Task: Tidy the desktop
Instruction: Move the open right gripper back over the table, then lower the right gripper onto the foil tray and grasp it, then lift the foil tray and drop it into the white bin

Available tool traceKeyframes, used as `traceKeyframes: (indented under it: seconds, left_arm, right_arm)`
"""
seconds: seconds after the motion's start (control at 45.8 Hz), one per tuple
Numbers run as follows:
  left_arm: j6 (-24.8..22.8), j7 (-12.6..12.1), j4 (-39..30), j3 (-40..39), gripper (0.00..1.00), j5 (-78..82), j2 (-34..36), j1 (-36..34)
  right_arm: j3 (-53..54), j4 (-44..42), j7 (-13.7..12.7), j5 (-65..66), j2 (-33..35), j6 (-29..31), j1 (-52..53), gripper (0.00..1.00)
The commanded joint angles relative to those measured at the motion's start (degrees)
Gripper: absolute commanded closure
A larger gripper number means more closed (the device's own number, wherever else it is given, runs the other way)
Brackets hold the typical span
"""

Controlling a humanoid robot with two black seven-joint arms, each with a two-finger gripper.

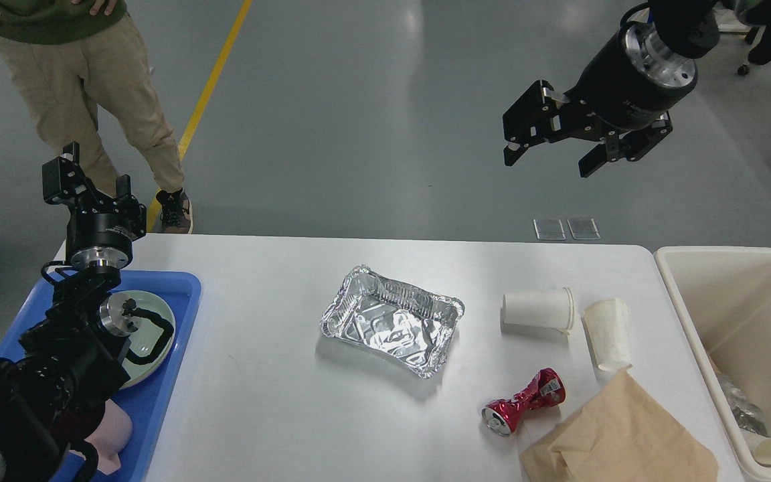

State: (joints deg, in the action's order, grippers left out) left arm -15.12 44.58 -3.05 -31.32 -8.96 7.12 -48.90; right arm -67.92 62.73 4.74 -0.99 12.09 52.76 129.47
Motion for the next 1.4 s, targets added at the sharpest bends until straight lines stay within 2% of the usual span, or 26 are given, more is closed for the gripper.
traceKeyframes:
  seconds: [0.0, 0.284, 0.481, 0.655, 1.049, 1.158, 1.267, 1.377]
  left_arm:
    - [0.0, -0.02, -0.02, -0.05, 0.04, 0.0, 0.0, 0.03]
    - [0.0, -0.02, -0.02, 0.03, 0.04, 0.0, 0.0, -0.06]
    - [0.0, -0.02, -0.02, -0.05, 0.04, 0.0, 0.0, 0.03]
    - [0.0, -0.02, 0.06, -0.05, 0.04, 0.0, 0.0, 0.03]
    - [0.0, 0.07, -0.02, 0.03, 0.04, 0.0, 0.0, 0.03]
    - [0.0, -0.02, -0.02, -0.05, 0.04, 0.0, 0.0, 0.03]
    - [0.0, -0.02, -0.02, 0.03, 0.04, 0.0, 0.0, 0.03]
    - [0.0, -0.02, -0.02, -0.05, 0.04, 0.0, 0.0, 0.03]
  right_arm:
    - [2.34, -0.24, -0.17, -1.9, -0.05, -2.38, -8.77, 0.0]
    - [11.75, -7.62, -0.52, -2.79, -1.98, -22.69, -36.99, 0.0]
    - [16.06, -14.91, -0.61, -2.61, -5.93, -27.35, -48.77, 0.0]
    - [16.24, -21.07, -0.7, -2.61, -11.03, -34.12, -55.81, 0.0]
    - [16.24, -34.69, -0.79, -2.08, -19.12, -36.67, -67.41, 0.01]
    - [16.15, -34.79, -1.75, -2.08, -19.39, -37.73, -68.03, 0.12]
    - [16.06, -34.61, -2.9, -1.91, -19.39, -39.04, -67.94, 0.39]
    - [16.15, -34.0, -5.35, -2.08, -19.39, -39.22, -67.5, 0.78]
